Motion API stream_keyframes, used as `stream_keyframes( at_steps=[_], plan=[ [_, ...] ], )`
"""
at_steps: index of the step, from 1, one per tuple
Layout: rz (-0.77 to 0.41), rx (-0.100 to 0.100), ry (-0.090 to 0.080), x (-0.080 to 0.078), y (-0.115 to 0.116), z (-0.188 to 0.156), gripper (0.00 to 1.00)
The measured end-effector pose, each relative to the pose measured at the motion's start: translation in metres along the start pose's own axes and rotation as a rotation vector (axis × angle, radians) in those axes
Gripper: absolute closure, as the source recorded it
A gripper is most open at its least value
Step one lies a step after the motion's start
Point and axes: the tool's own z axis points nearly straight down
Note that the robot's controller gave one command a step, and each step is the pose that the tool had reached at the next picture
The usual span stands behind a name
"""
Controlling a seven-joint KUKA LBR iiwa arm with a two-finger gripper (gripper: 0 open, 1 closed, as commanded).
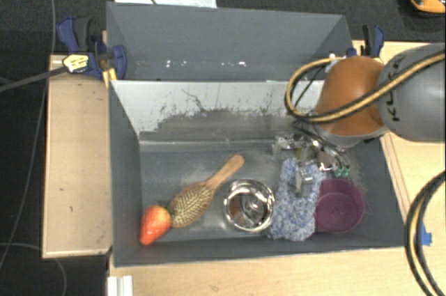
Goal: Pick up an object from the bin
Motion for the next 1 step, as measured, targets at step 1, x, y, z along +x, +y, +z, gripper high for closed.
stream_keyframes(
  at_steps=[1],
  plan=[
    [0.127, 0.004, -0.002, 0.0038, 0.0060, 0.0000, 0.00]
  ],
)
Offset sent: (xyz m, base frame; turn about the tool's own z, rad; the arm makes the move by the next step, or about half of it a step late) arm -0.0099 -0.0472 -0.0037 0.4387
